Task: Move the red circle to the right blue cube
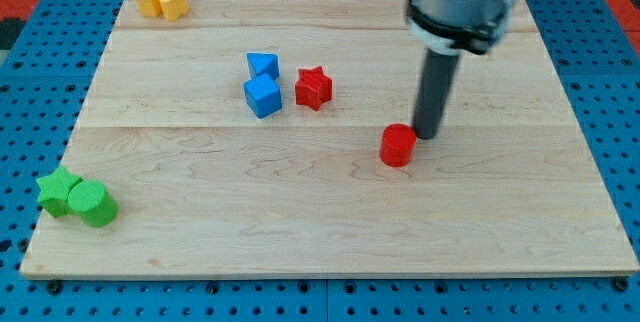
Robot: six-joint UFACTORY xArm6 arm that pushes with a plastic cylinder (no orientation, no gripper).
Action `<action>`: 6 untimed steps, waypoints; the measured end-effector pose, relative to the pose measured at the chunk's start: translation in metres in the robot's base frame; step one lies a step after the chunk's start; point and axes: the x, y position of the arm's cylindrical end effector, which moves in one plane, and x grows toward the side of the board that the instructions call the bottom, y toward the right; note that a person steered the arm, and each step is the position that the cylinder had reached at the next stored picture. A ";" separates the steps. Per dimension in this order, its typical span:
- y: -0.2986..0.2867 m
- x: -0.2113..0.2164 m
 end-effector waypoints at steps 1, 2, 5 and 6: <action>-0.039 0.025; -0.110 -0.027; -0.160 0.122; -0.239 0.152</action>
